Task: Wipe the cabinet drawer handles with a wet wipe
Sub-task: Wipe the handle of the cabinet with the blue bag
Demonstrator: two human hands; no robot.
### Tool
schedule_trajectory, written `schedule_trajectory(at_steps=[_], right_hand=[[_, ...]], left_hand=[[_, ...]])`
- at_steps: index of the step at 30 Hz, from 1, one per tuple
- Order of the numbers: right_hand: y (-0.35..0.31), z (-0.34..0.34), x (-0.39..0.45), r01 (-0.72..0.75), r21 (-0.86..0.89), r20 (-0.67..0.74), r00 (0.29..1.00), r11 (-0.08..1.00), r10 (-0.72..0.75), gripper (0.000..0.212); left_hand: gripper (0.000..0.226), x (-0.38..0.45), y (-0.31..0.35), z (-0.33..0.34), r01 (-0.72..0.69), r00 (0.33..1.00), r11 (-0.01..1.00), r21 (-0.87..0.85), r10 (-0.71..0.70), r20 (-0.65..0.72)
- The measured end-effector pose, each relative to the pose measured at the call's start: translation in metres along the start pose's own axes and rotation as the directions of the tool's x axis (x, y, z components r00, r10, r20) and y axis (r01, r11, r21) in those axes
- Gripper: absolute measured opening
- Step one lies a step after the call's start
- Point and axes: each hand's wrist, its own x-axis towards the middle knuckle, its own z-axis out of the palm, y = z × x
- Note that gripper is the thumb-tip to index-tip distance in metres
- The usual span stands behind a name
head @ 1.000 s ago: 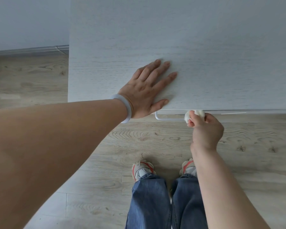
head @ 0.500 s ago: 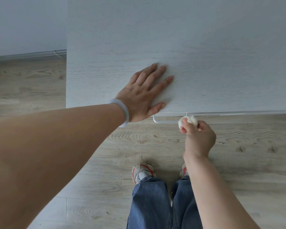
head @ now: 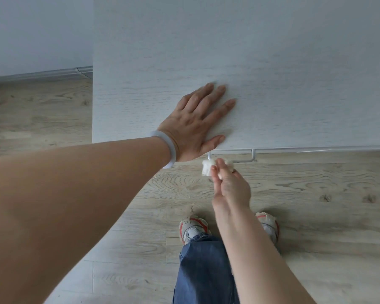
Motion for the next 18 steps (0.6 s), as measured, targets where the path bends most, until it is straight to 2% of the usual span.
schedule_trajectory(at_steps=[4, 6, 9, 11, 13, 16, 18], right_hand=[[-0.019, -0.013, 0.014, 0.098, 0.168, -0.029, 0.995, 0.981, -0.094, 0.01], [-0.014, -0.011, 0.015, 0.074, 0.223, -0.006, 0.997, 0.972, -0.075, 0.01], [0.002, 0.001, 0.01, -0.061, 0.2, 0.071, 0.996, 0.978, 0.047, 0.01], [0.004, 0.002, 0.008, -0.101, 0.145, 0.107, 0.991, 0.984, 0.085, 0.013], [-0.005, -0.005, 0.012, -0.061, 0.141, 0.092, 0.995, 0.988, 0.049, 0.018], [-0.02, -0.018, 0.02, 0.015, 0.225, 0.068, 0.997, 0.974, -0.031, 0.016], [-0.014, -0.015, 0.017, -0.023, 0.273, 0.082, 0.997, 0.962, 0.001, 0.018]], left_hand=[[0.073, 0.0, 0.0, 0.0, -0.001, 1.0, 1.0, -0.011, 0.001, -0.001], [0.073, 0.0, -0.001, 0.001, -0.001, 1.0, 1.0, -0.017, 0.001, -0.008], [0.073, 0.0, -0.001, 0.001, -0.003, 1.0, 1.0, -0.023, 0.002, -0.016], [0.073, 0.0, 0.0, 0.001, -0.004, 1.0, 1.0, -0.027, 0.004, -0.014], [0.073, 0.0, 0.0, 0.001, -0.006, 1.0, 1.0, -0.026, 0.006, -0.007], [0.073, 0.0, -0.001, 0.0, -0.001, 1.0, 1.0, -0.019, 0.001, 0.001], [0.073, -0.001, -0.001, 0.0, 0.002, 1.0, 1.0, -0.018, -0.002, 0.003]])
